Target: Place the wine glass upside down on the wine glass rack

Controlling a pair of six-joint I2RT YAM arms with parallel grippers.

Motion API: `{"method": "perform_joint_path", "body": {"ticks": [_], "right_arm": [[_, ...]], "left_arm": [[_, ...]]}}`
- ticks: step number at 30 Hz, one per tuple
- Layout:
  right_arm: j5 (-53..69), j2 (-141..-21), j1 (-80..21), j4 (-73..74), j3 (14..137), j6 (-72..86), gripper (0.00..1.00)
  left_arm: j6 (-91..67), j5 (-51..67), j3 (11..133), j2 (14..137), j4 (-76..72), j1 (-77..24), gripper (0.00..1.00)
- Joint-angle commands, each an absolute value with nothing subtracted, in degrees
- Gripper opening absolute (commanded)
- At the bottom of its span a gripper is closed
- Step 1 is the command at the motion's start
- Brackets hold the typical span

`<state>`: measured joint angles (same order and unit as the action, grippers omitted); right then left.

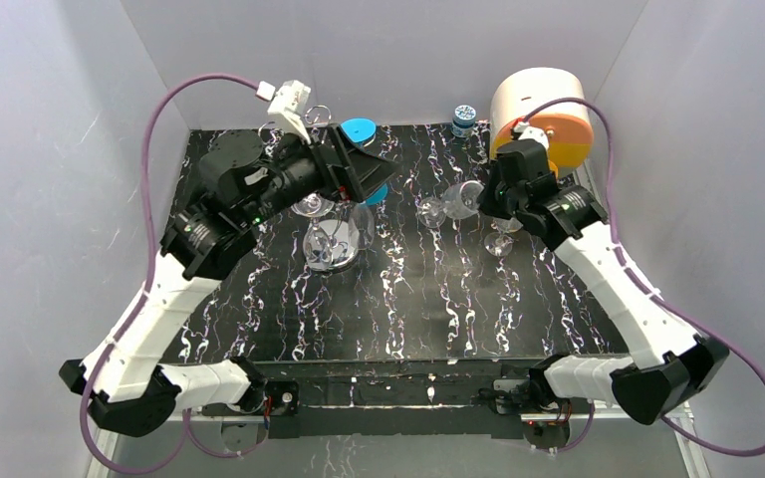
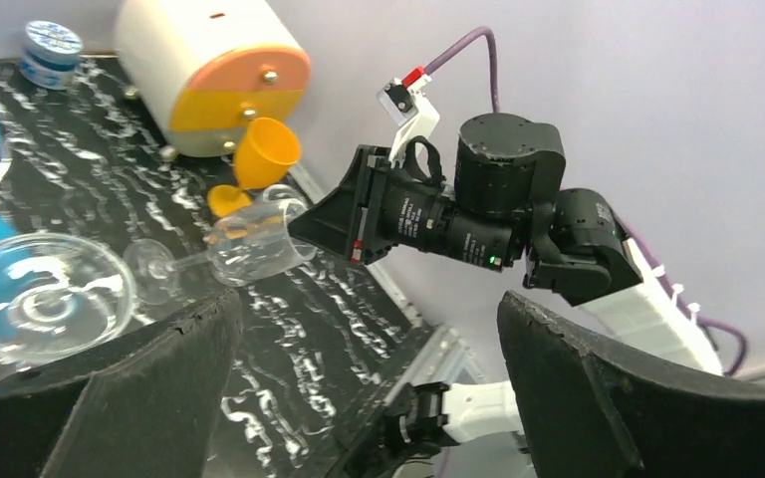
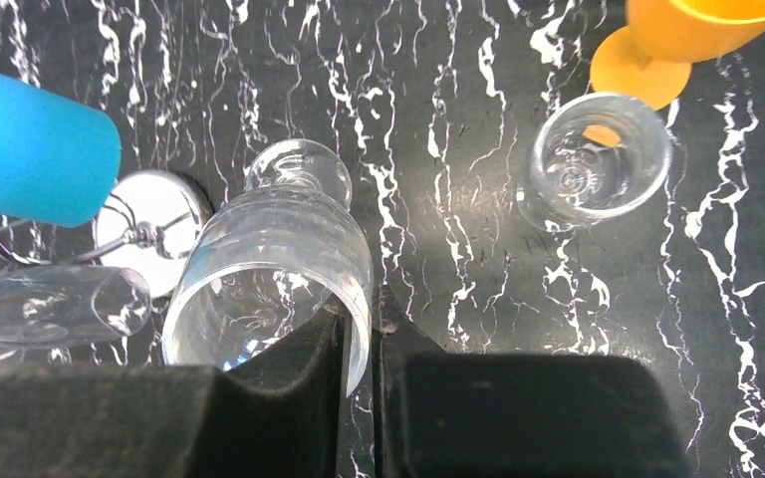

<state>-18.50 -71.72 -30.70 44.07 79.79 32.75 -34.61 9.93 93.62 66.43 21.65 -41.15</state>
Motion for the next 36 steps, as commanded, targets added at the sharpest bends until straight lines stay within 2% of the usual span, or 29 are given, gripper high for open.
{"method": "perform_joint_path", "body": {"ticks": [1,13,20,25,32,36], "right_arm": [[-24.2,-66.7,-30.3,39.0,79.9,35.5,0.19],[-25.5,-57.3,-30.3,30.2,82.2,35.9,0.19],[-23.8,-53.4,-30.3,23.3,83.4,37.1,0.19],[-19.9,-52.6,-30.3,17.9,84.2,39.4,0.19],[-15.2,-51.3,-30.3,12.0,83.7,40.8,0.19],[-13.8,-50.3,-30.3,11.2,83.3,41.0,0.19]], "left_arm": [[-45.2,13.9,89.9,66.0,7.0,-42.2,0.96],[-59.7,-6.4,92.2,73.4,2.5,-48.6,0.98],[-69.0,-7.8,91.0,76.4,-6.2,-49.9,0.98],[-75.6,-10.6,91.4,79.9,-9.1,-54.1,0.91],[-77.6,-16.7,92.9,82.5,-11.0,-57.8,0.70],[-77.2,-21.3,91.2,81.6,-14.1,-58.1,0.68]]}}
